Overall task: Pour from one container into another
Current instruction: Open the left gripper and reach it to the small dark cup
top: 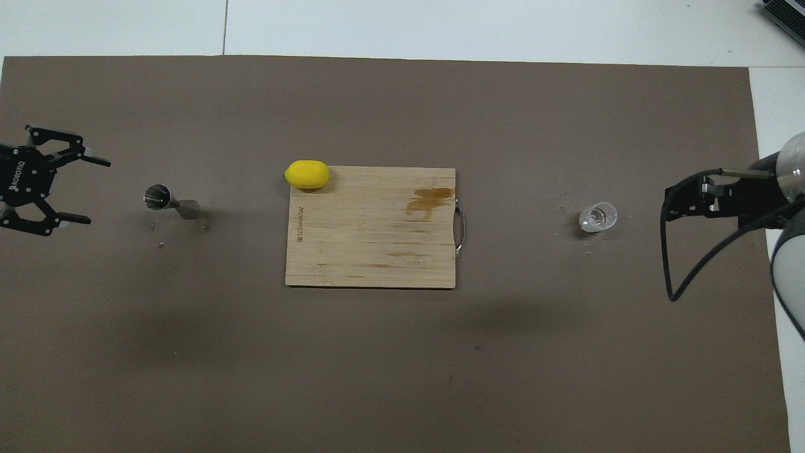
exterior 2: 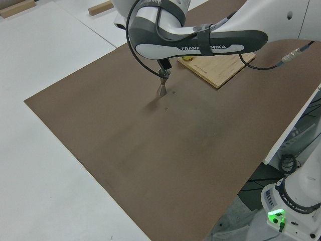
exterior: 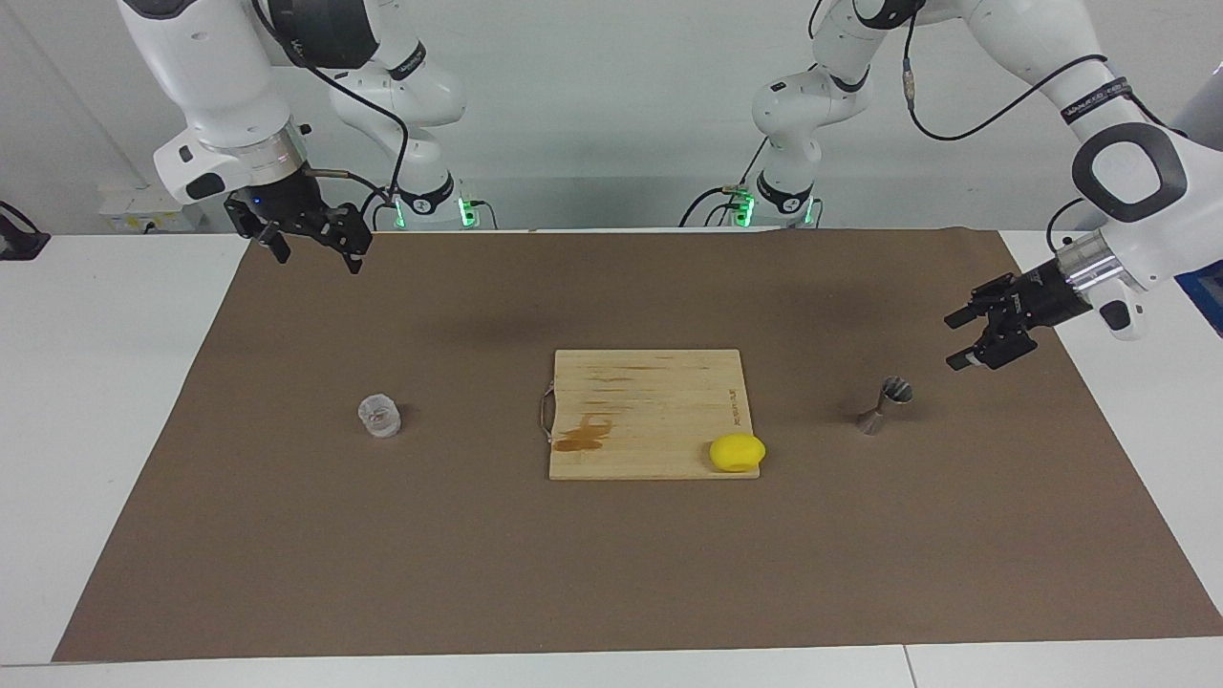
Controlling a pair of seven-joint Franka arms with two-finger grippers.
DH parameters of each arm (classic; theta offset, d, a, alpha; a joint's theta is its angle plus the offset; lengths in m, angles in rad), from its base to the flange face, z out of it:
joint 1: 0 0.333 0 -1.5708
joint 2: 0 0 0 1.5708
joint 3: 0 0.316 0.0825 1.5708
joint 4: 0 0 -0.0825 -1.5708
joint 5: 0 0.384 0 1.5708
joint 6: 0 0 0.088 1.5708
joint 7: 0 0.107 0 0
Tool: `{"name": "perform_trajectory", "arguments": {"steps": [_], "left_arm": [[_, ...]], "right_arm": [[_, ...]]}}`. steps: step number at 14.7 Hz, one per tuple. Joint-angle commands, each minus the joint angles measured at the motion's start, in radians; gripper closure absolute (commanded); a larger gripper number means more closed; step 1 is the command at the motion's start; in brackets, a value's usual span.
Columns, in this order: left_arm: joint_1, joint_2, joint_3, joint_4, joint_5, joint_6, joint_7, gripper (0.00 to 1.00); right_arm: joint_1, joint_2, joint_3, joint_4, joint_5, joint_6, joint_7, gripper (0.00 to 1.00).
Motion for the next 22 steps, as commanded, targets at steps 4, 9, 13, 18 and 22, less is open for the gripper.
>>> {"name": "perform_trajectory", "arguments": {"steps": [4, 9, 13, 18, 22], "left_arm": [[0.082, -0.026, -0.009, -0.234, -0.231, 0.063, -0.13, 0.0], [0.107, -0.043, -0.009, -0.356, -0.375, 0.184, -0.197, 0.0], [0.095, -0.036, -0.009, -0.377, -0.459, 0.286, -0.335, 0.0], [0.092, -0.052, -0.01, -0.428, -0.512, 0.297, -0.334, 0.0], [0.064, -0.056, -0.01, -0.442, -0.538, 0.315, -0.306, 0.0]], "right_arm": [[-0.011, -0.023, 0.0, -0.026, 0.024, 0.008, -0.022, 0.0], [-0.011, -0.023, 0.0, -0.026, 0.024, 0.008, -0.022, 0.0], [-0.011, -0.023, 0.0, -0.026, 0.024, 0.008, -0.022, 0.0], [-0.011, -0.023, 0.0, -0.026, 0.024, 0.008, -0.022, 0.0], [-0.011, -0.023, 0.002, -0.026, 0.024, 0.008, -0.022, 0.0]]}}
